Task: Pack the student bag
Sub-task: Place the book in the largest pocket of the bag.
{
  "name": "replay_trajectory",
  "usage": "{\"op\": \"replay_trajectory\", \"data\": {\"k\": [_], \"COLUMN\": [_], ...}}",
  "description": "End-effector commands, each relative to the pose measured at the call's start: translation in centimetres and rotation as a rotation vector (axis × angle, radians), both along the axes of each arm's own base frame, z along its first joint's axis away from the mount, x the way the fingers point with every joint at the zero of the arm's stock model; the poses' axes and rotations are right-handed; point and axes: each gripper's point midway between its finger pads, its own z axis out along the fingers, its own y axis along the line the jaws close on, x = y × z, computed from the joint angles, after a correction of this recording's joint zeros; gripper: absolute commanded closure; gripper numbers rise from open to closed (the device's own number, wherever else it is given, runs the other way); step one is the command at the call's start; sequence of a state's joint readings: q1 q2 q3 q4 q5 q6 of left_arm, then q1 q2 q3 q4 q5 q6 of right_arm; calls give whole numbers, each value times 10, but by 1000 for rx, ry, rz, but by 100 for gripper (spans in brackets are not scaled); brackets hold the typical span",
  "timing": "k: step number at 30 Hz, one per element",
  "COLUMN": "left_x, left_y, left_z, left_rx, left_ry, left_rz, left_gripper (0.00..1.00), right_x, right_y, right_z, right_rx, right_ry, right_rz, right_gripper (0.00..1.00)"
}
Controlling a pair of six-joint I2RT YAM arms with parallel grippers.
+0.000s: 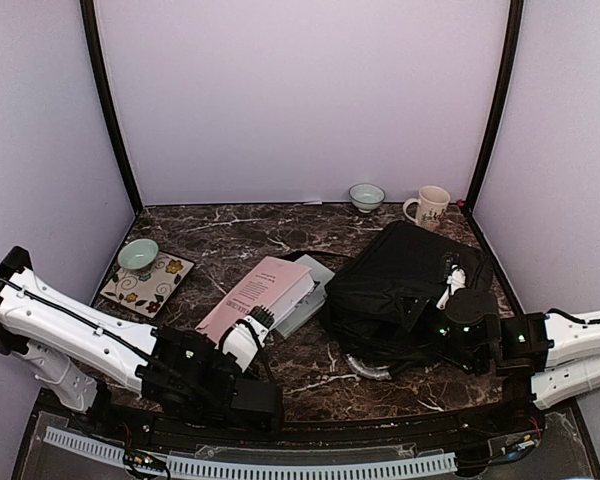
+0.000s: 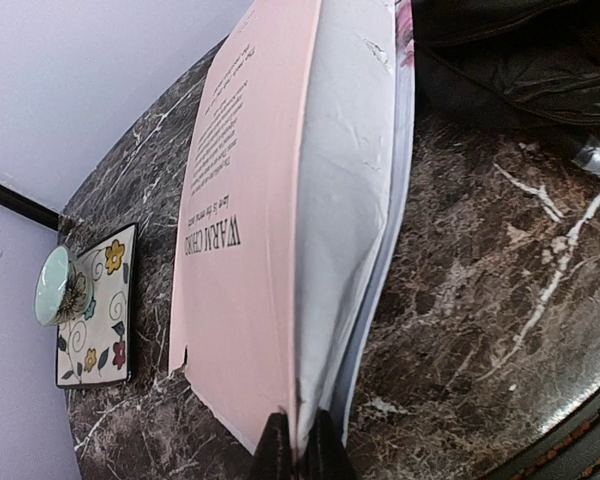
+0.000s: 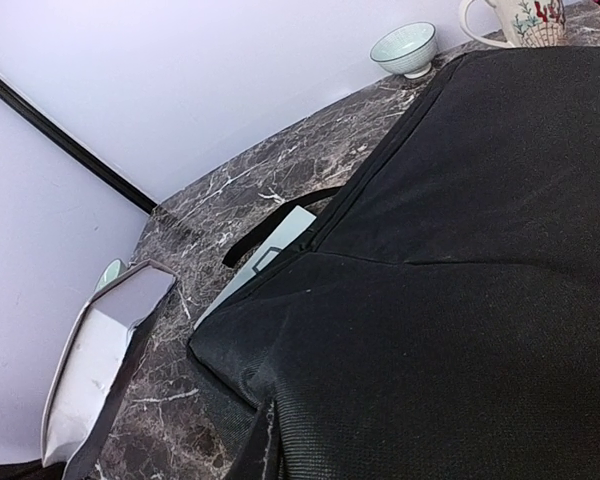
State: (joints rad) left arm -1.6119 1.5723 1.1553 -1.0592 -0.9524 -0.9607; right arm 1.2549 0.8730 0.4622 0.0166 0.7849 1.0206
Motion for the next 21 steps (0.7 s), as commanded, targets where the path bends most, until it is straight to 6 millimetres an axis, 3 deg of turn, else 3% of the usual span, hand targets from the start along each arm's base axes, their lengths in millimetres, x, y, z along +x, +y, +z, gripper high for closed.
{"op": "replay_trajectory", "data": {"k": [1,10,21], "left_x": [-6,-42,-63], "left_y": [13,-22,-65], "left_z": [27,36,19], "left_rx": [38,88,84], "left_ry": [-102,-115,-36], "left_rz": [28,-115,-274], "left_gripper": [100,100,100], "right_x": [5,4,3], "right_y": [-13,-29,-23], "right_z": [6,7,11], "right_rx": [36,127,130], "right_ry": [-22,-3,-6], "right_rz": [-78,-135,-101], "right_gripper": [100,100,100]}}
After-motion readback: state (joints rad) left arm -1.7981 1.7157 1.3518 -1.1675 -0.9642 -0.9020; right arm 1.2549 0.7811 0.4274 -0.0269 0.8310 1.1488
